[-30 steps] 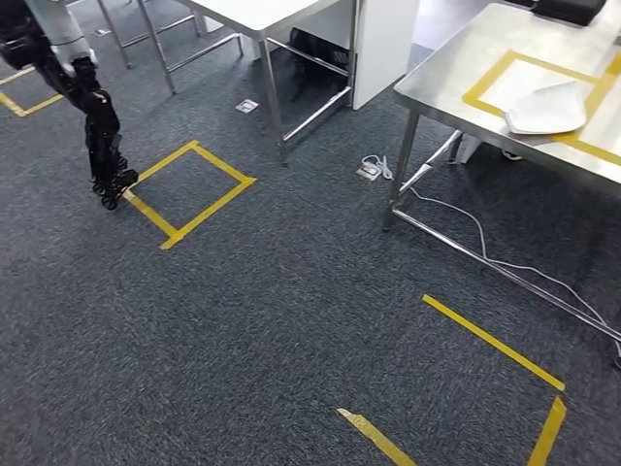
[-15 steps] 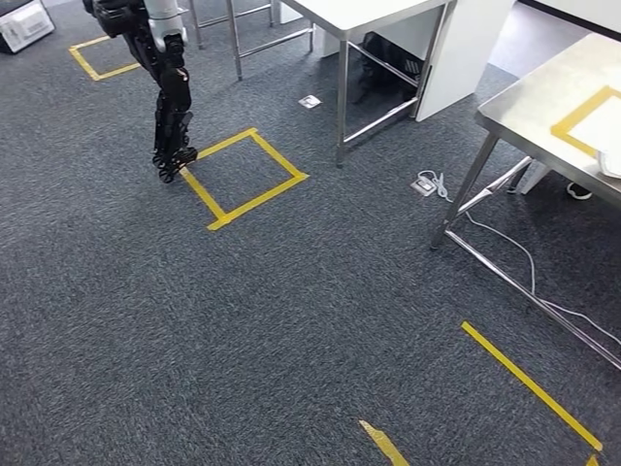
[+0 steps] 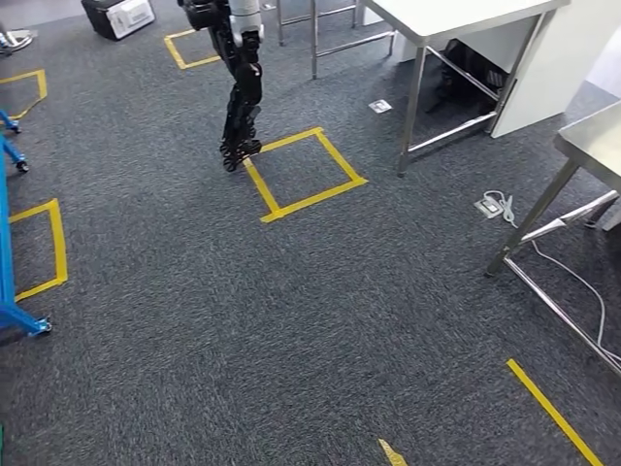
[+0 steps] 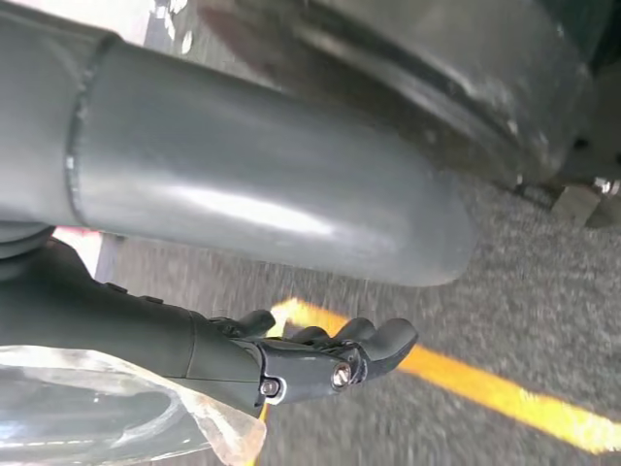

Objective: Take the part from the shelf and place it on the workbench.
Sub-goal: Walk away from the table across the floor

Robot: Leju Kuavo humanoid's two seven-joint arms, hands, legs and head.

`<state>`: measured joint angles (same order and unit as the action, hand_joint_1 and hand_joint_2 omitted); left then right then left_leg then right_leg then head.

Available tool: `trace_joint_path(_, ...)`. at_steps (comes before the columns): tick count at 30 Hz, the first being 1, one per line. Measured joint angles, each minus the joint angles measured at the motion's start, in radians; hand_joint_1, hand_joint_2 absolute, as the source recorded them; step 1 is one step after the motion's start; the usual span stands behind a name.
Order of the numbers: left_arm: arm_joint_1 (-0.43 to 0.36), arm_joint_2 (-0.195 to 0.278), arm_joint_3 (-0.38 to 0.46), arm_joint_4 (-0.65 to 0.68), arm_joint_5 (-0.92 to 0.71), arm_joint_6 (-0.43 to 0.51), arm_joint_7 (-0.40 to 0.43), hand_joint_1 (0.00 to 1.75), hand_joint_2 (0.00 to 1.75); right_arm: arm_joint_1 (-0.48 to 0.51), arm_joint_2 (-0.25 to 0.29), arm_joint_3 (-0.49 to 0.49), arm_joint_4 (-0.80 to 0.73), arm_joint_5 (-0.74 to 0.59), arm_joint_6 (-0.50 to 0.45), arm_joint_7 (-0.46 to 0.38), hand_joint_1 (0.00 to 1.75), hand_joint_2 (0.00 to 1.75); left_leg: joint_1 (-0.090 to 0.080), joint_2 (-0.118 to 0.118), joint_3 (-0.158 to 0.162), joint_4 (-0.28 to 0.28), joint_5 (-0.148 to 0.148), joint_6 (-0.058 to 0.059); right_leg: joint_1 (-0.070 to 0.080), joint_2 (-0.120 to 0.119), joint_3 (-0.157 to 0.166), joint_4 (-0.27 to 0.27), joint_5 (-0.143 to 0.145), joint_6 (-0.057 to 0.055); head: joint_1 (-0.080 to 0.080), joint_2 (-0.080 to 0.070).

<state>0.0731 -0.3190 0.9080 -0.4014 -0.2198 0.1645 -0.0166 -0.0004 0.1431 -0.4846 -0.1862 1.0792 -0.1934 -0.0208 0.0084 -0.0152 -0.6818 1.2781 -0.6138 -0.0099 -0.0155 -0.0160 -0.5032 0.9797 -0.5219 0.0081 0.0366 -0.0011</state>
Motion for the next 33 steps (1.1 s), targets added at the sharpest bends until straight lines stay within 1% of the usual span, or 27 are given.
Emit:
trace_joint_path(1,0.0,0.0,0.001,0.002,-0.002,-0.003,0.0,0.0,0.0,0.001,-0.001,0.0,0.0,0.004,-0.001,0.0,0.0,0.0,0.002,0.005,-0.011,0.022,0.001,-0.002,0.001,-0.017,0.001,0.0,-0.002,-0.001,0.0,0.0)
trace_joint_path(2,0.0,0.0,0.001,0.004,-0.003,-0.006,-0.001,0.0,0.0,0.0,-0.002,0.0,0.0,0.007,-0.001,0.0,0.0,0.0,0.004,0.009,0.0,0.003,0.022,-0.003,0.002,-0.031,0.002,0.0,-0.005,0.0,0.0,0.0)
trace_joint_path(3,-0.001,0.0,0.002,0.006,-0.004,-0.009,-0.001,0.0,0.0,-0.001,-0.003,0.0,0.0,0.01,-0.001,0.0,0.0,0.0,0.004,0.018,0.029,-0.054,0.057,-0.002,0.003,-0.044,0.006,0.0,-0.009,0.001,0.0,0.0)
trace_joint_path(5,-0.004,0.0,0.004,0.012,-0.006,-0.009,-0.003,0.0,0.0,-0.001,-0.005,0.0,0.0,0.012,-0.003,-0.002,0.0,0.0,-0.001,0.068,0.102,-0.193,0.11,0.005,0.006,-0.067,0.014,0.001,-0.018,0.01,-0.001,0.0)
trace_joint_path(7,-0.007,0.0,0.007,0.019,-0.012,-0.003,-0.003,0.0,0.0,0.0,-0.006,0.0,0.0,0.014,-0.007,-0.002,0.0,0.0,-0.009,0.101,0.134,-0.257,0.118,0.016,0.01,-0.086,0.019,0.001,-0.026,0.021,0.0,0.0)
trace_joint_path(9,-0.009,0.001,0.01,0.024,-0.017,0.003,-0.003,0.0,0.0,-0.004,-0.006,0.0,0.0,0.016,-0.011,0.0,0.0,0.0,-0.012,0.084,0.132,-0.262,0.117,0.028,0.011,-0.103,0.031,-0.001,-0.03,0.031,0.0,0.0)
trace_joint_path(10,-0.009,0.001,0.012,0.025,-0.019,0.007,-0.002,0.0,0.0,-0.007,-0.006,0.0,0.0,0.016,-0.011,0.002,0.0,0.0,-0.011,0.072,0.132,-0.266,0.12,0.035,0.009,-0.092,0.033,0.004,-0.037,0.036,0.001,0.0)
trace_joint_path(12,-0.012,0.001,0.017,0.029,-0.019,0.011,0.001,0.0,0.0,-0.008,-0.006,0.0,0.0,0.016,-0.012,0.005,0.0,0.0,-0.006,0.049,0.133,-0.274,0.127,0.047,0.005,-0.038,0.006,0.067,-0.078,0.042,0.006,0.0)
trace_joint_path(13,-0.014,0.002,0.018,0.03,-0.019,0.012,0.003,0.0,0.0,-0.007,-0.006,0.0,0.0,0.016,-0.013,0.007,0.0,0.0,-0.006,0.038,0.132,-0.274,0.129,0.051,0.004,-0.008,-0.027,0.132,-0.111,0.044,0.01,0.0)
trace_joint_path(14,-0.016,0.002,0.02,0.032,-0.019,0.013,0.005,0.0,0.0,-0.006,-0.006,0.0,0.0,0.015,-0.013,0.008,0.0,0.0,-0.006,0.025,0.131,-0.274,0.13,0.053,0.004,0.007,-0.067,0.207,-0.141,0.045,0.011,0.0)
trace_joint_path(15,-0.018,0.002,0.021,0.034,-0.019,0.015,0.006,0.0,0.0,-0.005,-0.006,0.0,0.0,0.015,-0.013,0.009,0.0,0.0,-0.006,0.011,0.131,-0.274,0.13,0.053,0.004,0.013,-0.104,0.272,-0.159,0.045,0.012,0.0)
trace_joint_path(16,-0.019,0.003,0.023,0.035,-0.019,0.016,0.006,0.0,0.0,-0.003,-0.006,0.0,0.0,0.015,-0.013,0.011,0.0,0.0,-0.007,-0.004,0.132,-0.274,0.129,0.053,0.004,0.015,-0.128,0.304,-0.156,0.046,0.012,0.0)
trace_joint_path(17,-0.02,0.003,0.025,0.037,-0.019,0.017,0.007,0.0,0.0,-0.001,-0.006,0.0,0.0,0.015,-0.013,0.011,0.0,0.0,-0.007,-0.019,0.133,-0.274,0.129,0.053,0.003,0.016,-0.134,0.296,-0.133,0.046,0.012,0.0)
trace_joint_path(18,-0.021,0.003,0.025,0.038,-0.019,0.018,0.007,0.0,0.0,0.0,-0.006,0.0,0.0,0.015,-0.013,0.012,0.0,0.0,-0.006,-0.035,0.136,-0.274,0.128,0.052,0.002,0.021,-0.12,0.246,-0.092,0.046,0.012,0.0)
trace_joint_path(19,-0.022,0.003,0.026,0.039,-0.019,0.019,0.007,0.0,0.0,0.0,-0.006,0.0,0.0,0.015,-0.013,0.012,0.0,0.0,-0.005,-0.05,0.138,-0.273,0.127,0.049,-0.001,0.039,-0.094,0.175,-0.048,0.046,0.012,0.0)
trace_joint_path(20,-0.024,0.003,0.026,0.04,-0.019,0.019,0.007,0.0,0.0,0.001,-0.006,0.0,0.0,0.015,-0.013,0.012,0.0,0.0,-0.006,-0.064,0.138,-0.269,0.125,0.045,-0.005,0.068,-0.067,0.105,-0.018,0.046,0.012,0.0)
trace_joint_path(21,-0.025,0.004,0.026,0.041,-0.019,0.019,0.007,0.0,0.0,0.001,-0.006,0.0,0.001,0.015,-0.013,0.012,0.0,0.0,-0.007,-0.077,0.135,-0.266,0.123,0.04,-0.009,0.093,-0.047,0.055,-0.001,0.045,0.012,0.0)
trace_joint_path(22,-0.026,0.004,0.026,0.041,-0.019,0.019,0.007,0.0,0.0,0.001,-0.006,0.0,0.002,0.015,-0.014,0.012,0.0,0.0,-0.007,-0.088,0.131,-0.264,0.123,0.033,-0.01,0.112,-0.035,0.031,0.001,0.042,0.012,0.0)
trace_joint_path(23,-0.027,0.005,0.028,0.042,-0.019,0.019,0.007,0.0,0.0,0.001,-0.006,0.0,0.002,0.015,-0.014,0.012,0.0,0.0,-0.006,-0.1,0.126,-0.263,0.125,0.026,-0.01,0.115,-0.03,0.026,-0.003,0.038,0.011,0.0)
trace_joint_path(24,-0.027,0.006,0.03,0.043,-0.019,0.019,0.007,0.0,0.0,0.0,-0.006,0.0,0.002,0.015,-0.014,0.012,0.0,0.0,-0.003,-0.112,0.122,-0.264,0.127,0.02,-0.009,0.103,-0.028,0.025,-0.002,0.031,0.011,0.0)
trace_joint_path(25,-0.027,0.006,0.032,0.044,-0.019,0.019,0.007,0.0,0.0,-0.001,-0.006,0.0,0.002,0.015,-0.014,0.011,0.0,0.0,-0.002,-0.11,0.119,-0.261,0.126,0.015,-0.008,0.089,-0.024,0.023,0.001,0.024,0.011,0.0)
trace_joint_path(27,-0.03,0.007,0.037,0.048,-0.019,0.02,0.007,0.0,0.0,0.0,-0.006,0.0,0.002,0.014,-0.014,0.01,0.0,0.0,-0.003,-0.067,0.097,-0.212,0.094,0.007,-0.008,0.058,-0.02,0.017,0.004,0.009,0.006,0.0)
trace_joint_path(29,-0.036,0.008,0.04,0.053,-0.02,0.021,0.005,0.0,0.0,0.002,-0.006,0.0,0.002,0.014,-0.016,0.009,0.0,0.0,-0.003,-0.012,0.041,-0.088,0.028,0.001,-0.004,0.024,-0.018,0.016,0.001,0.001,0.001,0.0)
trace_joint_path(30,-0.039,0.009,0.041,0.057,-0.021,0.022,0.003,0.0,0.0,0.003,-0.006,0.0,0.002,0.014,-0.017,0.009,0.0,0.0,-0.002,-0.001,0.011,-0.024,0.002,-0.001,-0.002,0.007,-0.018,0.016,0.0,-0.002,0.001,0.0)
trace_joint_path(31,-0.041,0.01,0.043,0.06,-0.021,0.023,-0.001,0.0,0.0,0.004,-0.007,-0.001,0.002,0.014,-0.018,0.009,0.0,0.0,-0.001,0.003,-0.006,0.017,-0.008,-0.003,0.0,-0.01,-0.018,0.016,-0.002,-0.003,0.001,0.0)
trace_joint_path(32,-0.043,0.011,0.045,0.065,-0.022,0.024,-0.004,0.0,0.0,0.003,-0.007,-0.001,0.002,0.014,-0.02,0.008,0.0,0.0,-0.001,0.006,-0.006,0.02,0.002,-0.002,0.002,-0.024,-0.016,0.016,-0.003,-0.004,0.001,0.0)
trace_joint_path(33,-0.045,0.012,0.048,0.069,-0.022,0.025,-0.008,0.0,0.0,0.002,-0.007,-0.001,0.002,0.014,-0.021,0.006,0.0,0.0,-0.001,0.01,0.015,-0.017,0.029,0.0,0.003,-0.037,-0.014,0.016,-0.005,-0.003,0.001,0.0)
